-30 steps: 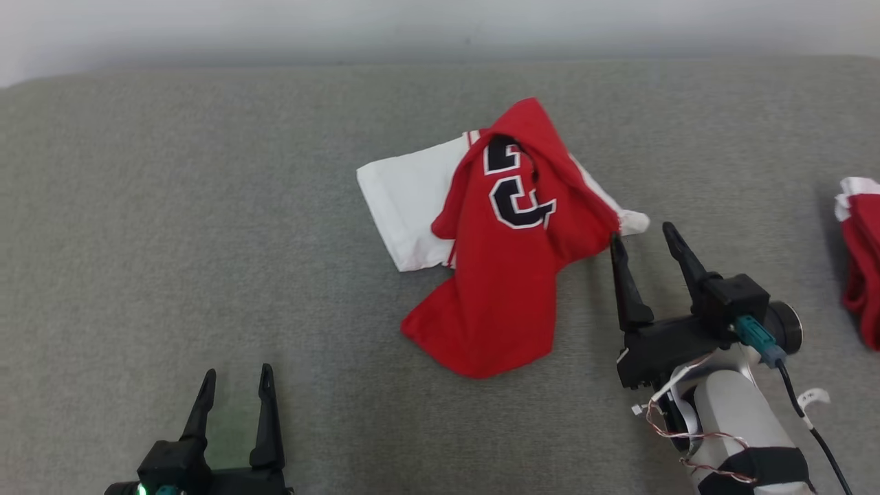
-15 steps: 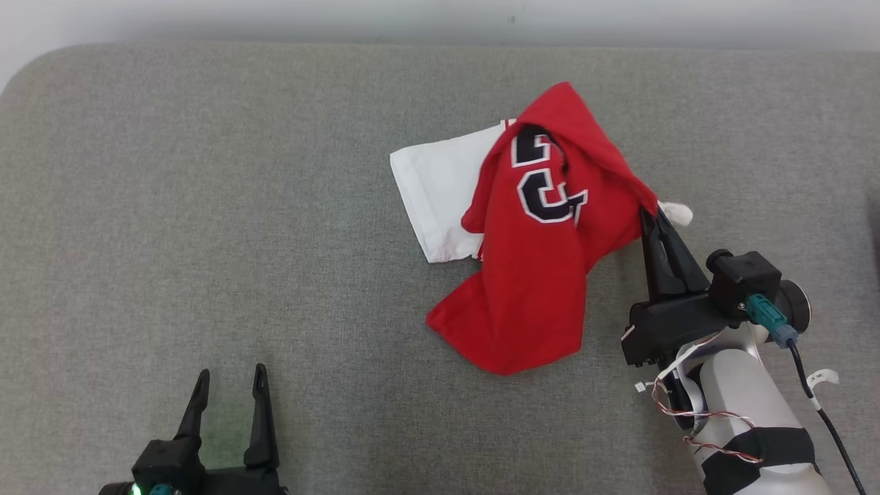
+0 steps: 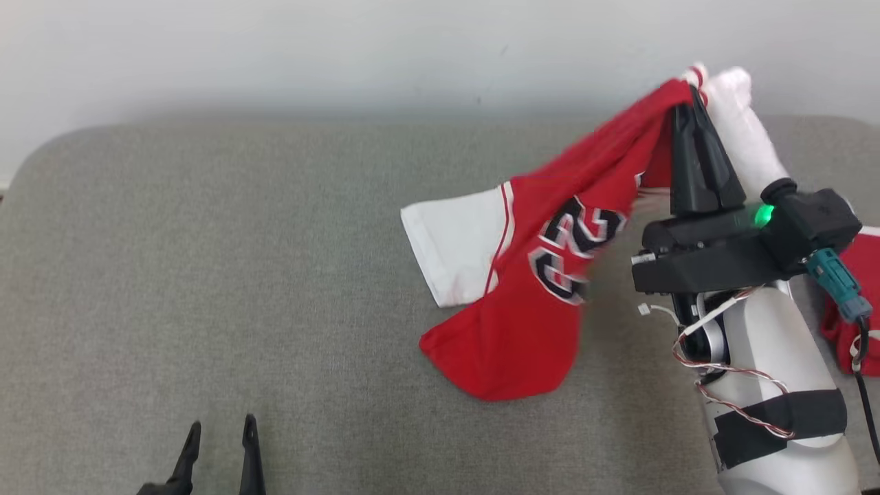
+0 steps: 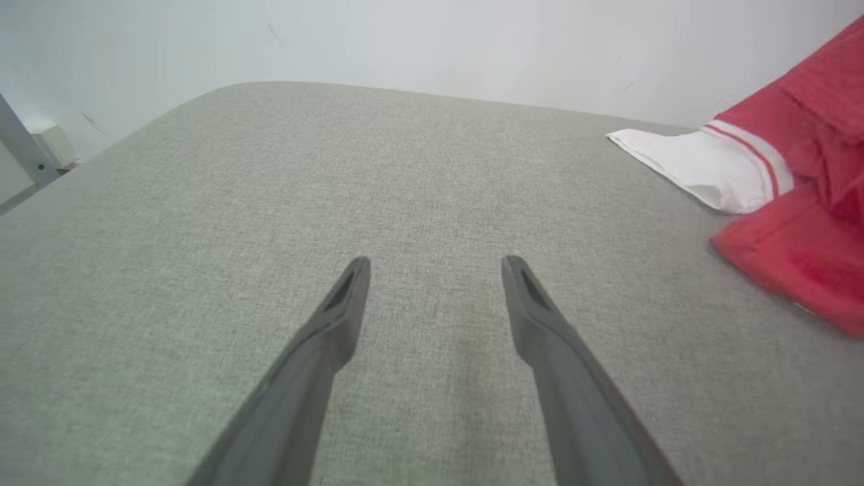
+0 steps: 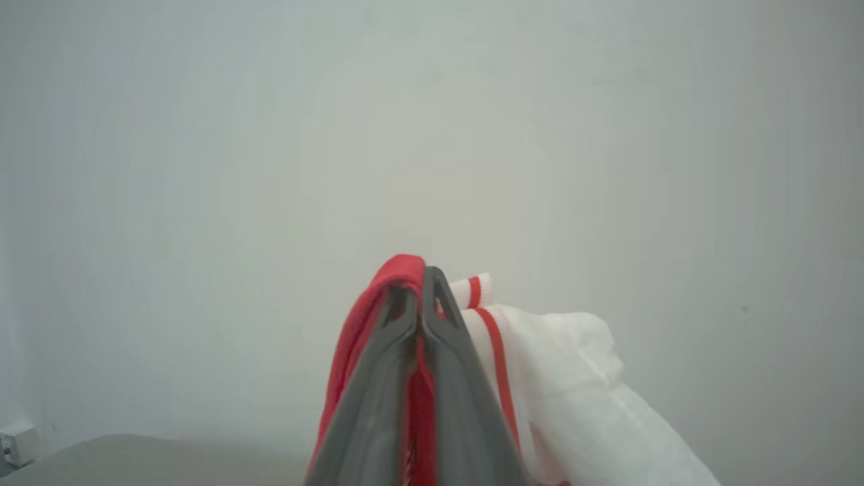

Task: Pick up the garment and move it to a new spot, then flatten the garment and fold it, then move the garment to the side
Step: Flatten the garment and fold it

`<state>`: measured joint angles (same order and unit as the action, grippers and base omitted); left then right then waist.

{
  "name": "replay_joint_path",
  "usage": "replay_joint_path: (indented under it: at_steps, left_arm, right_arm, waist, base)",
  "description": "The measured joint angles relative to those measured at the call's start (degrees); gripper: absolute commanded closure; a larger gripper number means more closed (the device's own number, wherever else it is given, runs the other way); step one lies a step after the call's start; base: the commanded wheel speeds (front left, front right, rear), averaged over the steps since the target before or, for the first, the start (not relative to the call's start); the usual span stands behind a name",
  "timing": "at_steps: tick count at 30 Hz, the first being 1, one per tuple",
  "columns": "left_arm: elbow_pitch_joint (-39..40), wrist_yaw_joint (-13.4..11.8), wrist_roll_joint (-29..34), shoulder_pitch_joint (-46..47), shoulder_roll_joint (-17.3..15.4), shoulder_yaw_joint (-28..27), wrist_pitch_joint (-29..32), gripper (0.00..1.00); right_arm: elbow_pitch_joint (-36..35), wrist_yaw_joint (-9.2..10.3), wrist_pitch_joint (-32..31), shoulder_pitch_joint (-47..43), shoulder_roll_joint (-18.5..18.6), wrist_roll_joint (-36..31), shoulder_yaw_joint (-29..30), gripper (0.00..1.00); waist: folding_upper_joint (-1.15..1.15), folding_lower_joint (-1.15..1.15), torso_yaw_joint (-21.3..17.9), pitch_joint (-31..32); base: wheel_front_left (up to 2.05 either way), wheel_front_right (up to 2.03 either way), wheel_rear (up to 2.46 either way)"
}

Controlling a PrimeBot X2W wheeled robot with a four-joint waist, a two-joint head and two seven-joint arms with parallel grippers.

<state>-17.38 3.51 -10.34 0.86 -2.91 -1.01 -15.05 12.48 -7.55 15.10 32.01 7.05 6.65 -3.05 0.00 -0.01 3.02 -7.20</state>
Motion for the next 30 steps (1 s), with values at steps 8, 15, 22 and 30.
replay_joint_path:
  at_steps: [8,15,22,30]
  left_arm:
    - [-0.43,0.54,0.12,-2.17,0.01,-0.73,0.0,0.0]
    - [-0.38,0.63,-0.29,-3.11,0.01,-0.44,0.0,0.0]
    - [-0.49,0.97,-0.43,-2.59,0.01,0.07,0.0,0.0]
    - [-0.68,1.07,-0.43,-0.79,0.0,0.49,0.0,0.0]
  right_arm:
    - [-4.11,-0.01,0.02,1.81,0.08,-1.25,0.07,1.0]
    - [3.68,-0.01,0.0,-6.56,1.14,-4.92,7.58,1.0]
    - [10.95,0.0,0.0,-14.25,1.48,-9.38,18.23,0.57]
    - [11.25,0.0,0.0,-15.46,-0.32,-10.11,17.83,0.0]
  waist:
    - [0.0,-0.01,-1.05,5.08]
    - [0.0,0.0,-1.1,5.26]
    - [0.0,0.0,-1.75,3.78]
    - [0.0,0.0,-3.71,2.33]
  base:
    - [0.0,0.0,0.0]
    - [0.0,0.0,0.0]
    - [0.0,0.0,0.0]
    - [0.0,0.0,0.0]
